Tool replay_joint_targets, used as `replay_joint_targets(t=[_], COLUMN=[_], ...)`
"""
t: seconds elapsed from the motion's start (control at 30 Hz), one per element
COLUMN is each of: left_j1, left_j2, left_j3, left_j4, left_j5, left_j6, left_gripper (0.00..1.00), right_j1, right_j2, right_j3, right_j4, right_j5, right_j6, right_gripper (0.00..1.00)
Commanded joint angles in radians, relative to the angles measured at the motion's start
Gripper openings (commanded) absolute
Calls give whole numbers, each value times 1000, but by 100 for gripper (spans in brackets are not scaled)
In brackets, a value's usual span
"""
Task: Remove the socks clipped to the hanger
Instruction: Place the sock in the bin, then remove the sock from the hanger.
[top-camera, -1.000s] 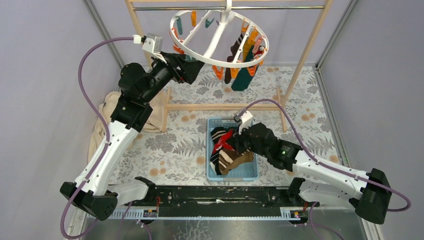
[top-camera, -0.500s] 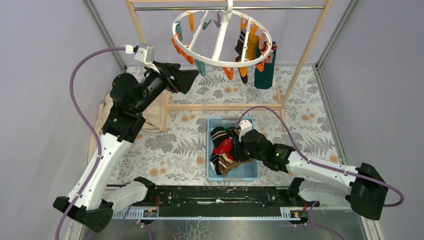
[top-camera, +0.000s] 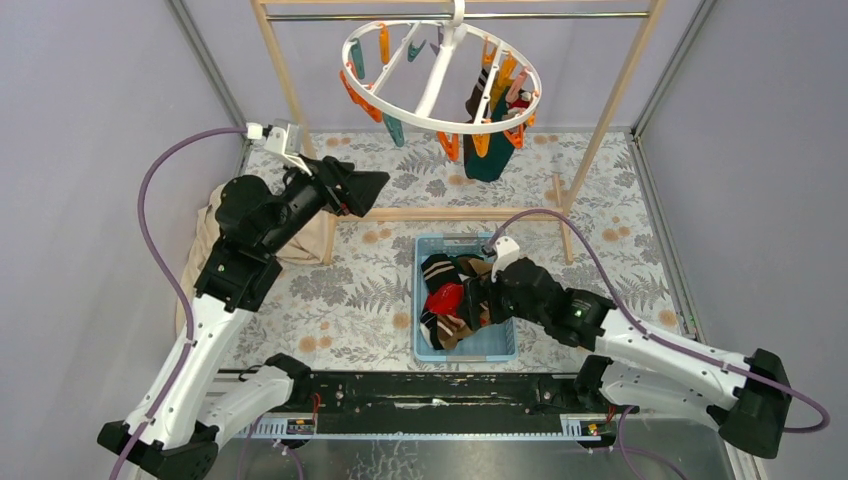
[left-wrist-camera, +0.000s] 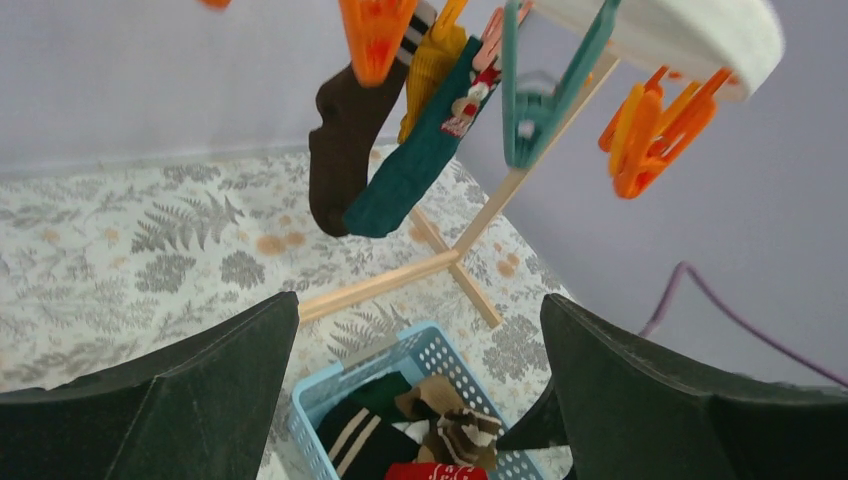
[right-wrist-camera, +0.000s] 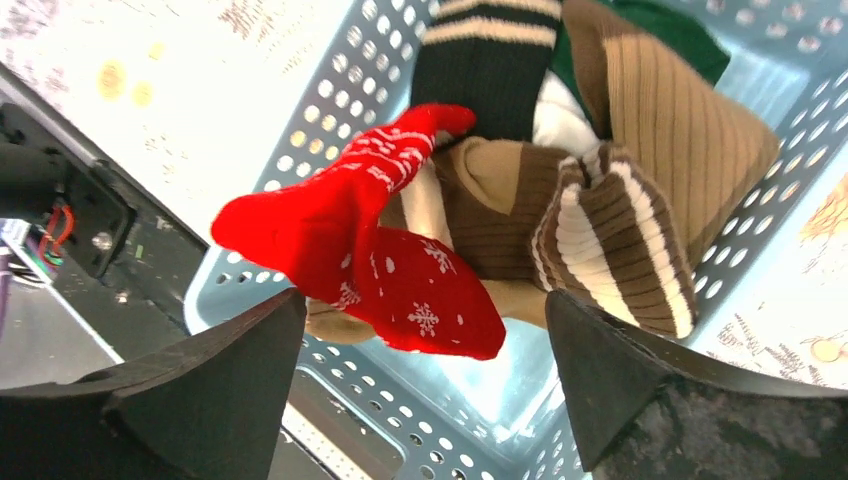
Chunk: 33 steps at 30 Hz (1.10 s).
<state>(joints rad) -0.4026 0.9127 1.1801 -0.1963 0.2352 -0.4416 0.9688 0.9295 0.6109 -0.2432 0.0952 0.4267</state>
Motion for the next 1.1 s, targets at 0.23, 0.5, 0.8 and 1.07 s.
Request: replay_joint_targets(t=[0.23,0.5,0.8,1.07], left_j1=[5,5,5,5], left_j2=[-86,-98,-144,-207], left_j3=[-150,-218,-258,-300], left_j4=[-83,-148,-222,-248], left_j5=[-10,20,69,126], left_j6=[-74,-134,-181,-219], left_gripper=[99,99,99,99], right_j1=[7,7,6,7], right_j2=[-126,-150,-139,-67], right_j3=[151,162,199,229], right_j4=[-120,-177,-255,-293], right_j5=[41,63,48,34], right_j6=[-10,10,54,85], right_gripper=[100,100,100,100])
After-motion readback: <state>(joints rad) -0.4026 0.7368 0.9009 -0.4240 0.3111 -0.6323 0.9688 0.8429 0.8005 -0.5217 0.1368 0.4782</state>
